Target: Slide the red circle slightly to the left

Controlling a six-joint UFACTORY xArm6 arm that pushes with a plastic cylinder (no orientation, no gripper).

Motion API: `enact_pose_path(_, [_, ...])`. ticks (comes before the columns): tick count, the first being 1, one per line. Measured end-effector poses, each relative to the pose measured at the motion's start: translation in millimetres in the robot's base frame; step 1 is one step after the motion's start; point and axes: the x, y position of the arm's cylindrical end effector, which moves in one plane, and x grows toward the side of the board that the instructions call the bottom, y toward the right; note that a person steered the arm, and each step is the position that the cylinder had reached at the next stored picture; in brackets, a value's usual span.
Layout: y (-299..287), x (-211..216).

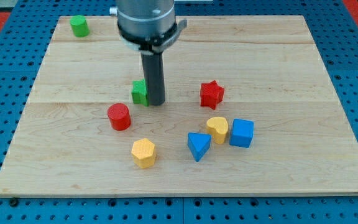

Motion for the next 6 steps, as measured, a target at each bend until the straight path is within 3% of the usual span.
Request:
enact_pose_path(2, [14, 6])
enact_pose_path(3, [-12, 35])
enact_pose_path(5, [-76, 35])
enact_pose_path(6, [-76, 35])
